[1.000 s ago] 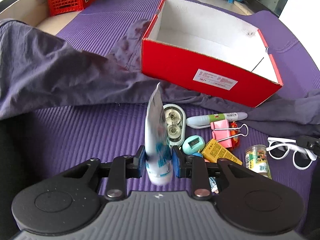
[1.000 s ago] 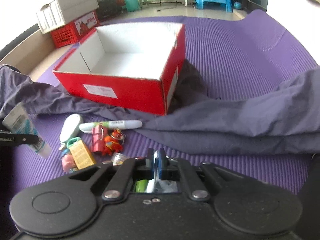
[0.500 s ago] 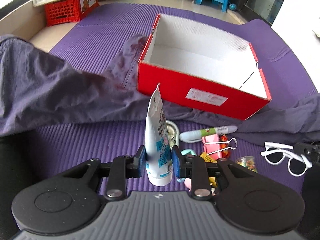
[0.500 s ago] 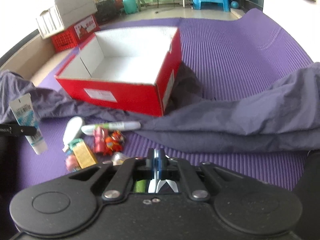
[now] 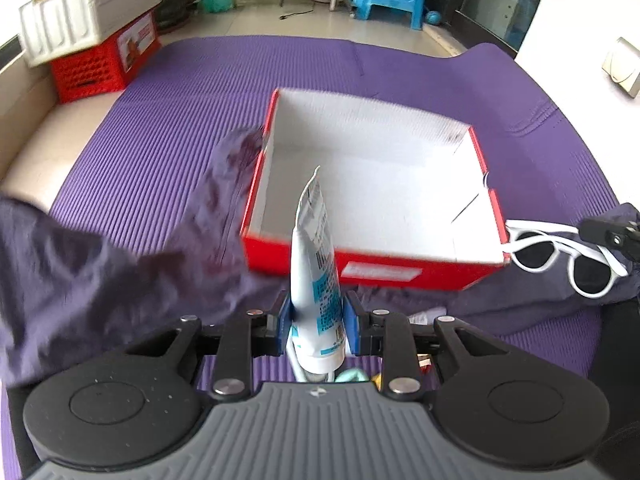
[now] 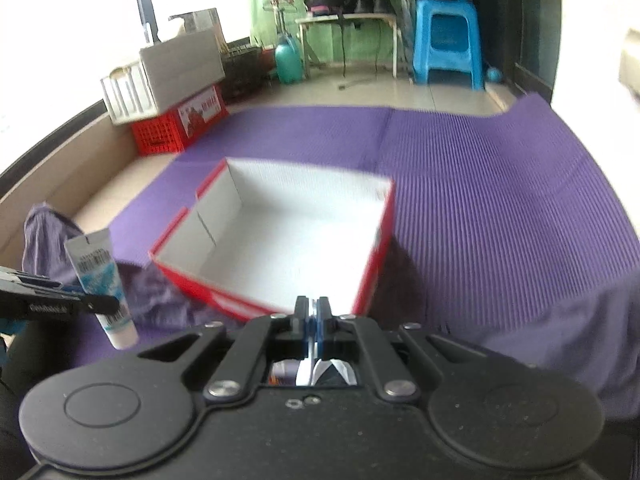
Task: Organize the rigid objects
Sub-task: 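Carry the tube and sunglasses into the red shoebox and open both grippers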
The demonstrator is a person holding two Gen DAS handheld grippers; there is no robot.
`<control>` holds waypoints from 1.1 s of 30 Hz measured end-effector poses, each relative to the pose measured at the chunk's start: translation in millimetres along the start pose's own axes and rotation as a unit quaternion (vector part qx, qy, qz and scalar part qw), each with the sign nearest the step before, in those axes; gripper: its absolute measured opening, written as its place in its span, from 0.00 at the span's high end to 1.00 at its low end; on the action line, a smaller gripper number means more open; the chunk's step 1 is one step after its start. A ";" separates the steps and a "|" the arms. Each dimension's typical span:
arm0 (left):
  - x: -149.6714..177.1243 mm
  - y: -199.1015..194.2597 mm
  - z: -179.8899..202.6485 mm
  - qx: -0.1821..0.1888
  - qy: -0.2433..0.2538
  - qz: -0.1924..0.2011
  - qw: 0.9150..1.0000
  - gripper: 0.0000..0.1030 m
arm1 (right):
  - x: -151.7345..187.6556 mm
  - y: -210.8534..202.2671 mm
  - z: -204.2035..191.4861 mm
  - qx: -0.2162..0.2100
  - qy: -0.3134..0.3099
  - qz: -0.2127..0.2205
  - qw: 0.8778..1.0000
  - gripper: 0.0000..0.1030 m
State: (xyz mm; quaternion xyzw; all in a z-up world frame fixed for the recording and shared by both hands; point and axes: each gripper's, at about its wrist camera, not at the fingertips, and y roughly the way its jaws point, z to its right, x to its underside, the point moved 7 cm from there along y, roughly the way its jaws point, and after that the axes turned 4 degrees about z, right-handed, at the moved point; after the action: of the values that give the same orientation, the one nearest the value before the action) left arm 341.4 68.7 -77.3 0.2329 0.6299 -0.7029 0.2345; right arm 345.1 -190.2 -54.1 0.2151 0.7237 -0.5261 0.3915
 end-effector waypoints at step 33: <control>-80.4 219.2 14.8 -0.029 0.086 -0.109 0.990 0.74 | 20.0 208.2 -17.7 -0.001 0.034 -0.076 0.997 0.97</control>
State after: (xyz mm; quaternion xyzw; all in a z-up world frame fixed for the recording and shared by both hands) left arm 540.3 35.8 -195.9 0.2154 0.6895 -0.6831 0.1077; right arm 477.7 -102.1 -191.0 0.1769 0.7512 -0.5461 0.3258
